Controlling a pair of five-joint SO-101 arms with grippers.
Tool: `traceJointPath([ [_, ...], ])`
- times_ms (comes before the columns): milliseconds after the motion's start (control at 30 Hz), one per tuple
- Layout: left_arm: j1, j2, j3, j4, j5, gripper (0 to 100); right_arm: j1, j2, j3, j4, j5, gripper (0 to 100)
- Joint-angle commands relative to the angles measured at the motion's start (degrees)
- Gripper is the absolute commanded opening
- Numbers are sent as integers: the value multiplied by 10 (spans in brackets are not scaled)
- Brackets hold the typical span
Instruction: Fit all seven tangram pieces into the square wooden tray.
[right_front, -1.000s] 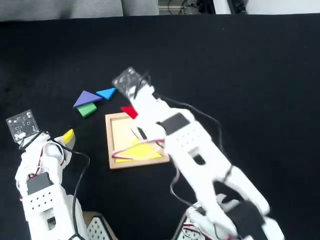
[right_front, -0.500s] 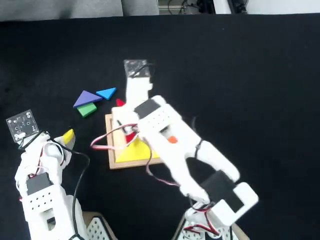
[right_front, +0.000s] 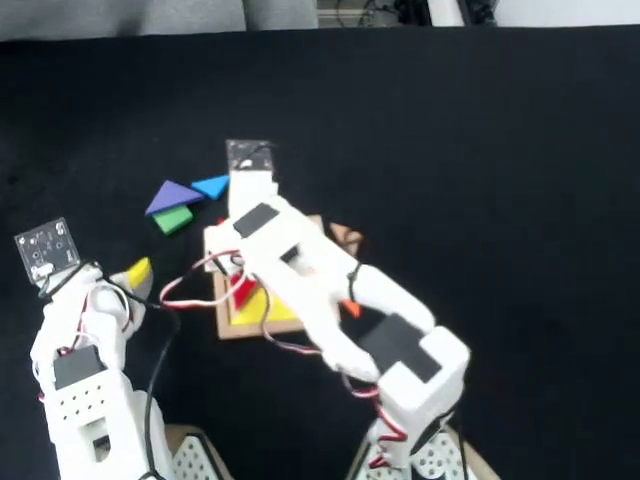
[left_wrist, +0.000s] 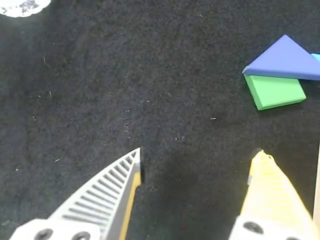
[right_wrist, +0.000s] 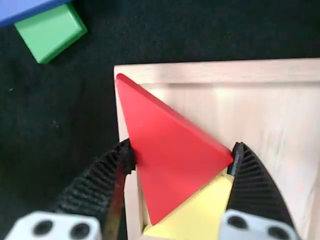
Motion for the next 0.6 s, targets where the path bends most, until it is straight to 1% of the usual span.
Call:
traceJointPath([
  [0, 8, 1, -7, -3, 4, 339, -1, 0, -35, -7, -6, 243],
  [567, 8, 1, -7, -3, 4, 339, -3, -7, -35, 11, -2, 249],
])
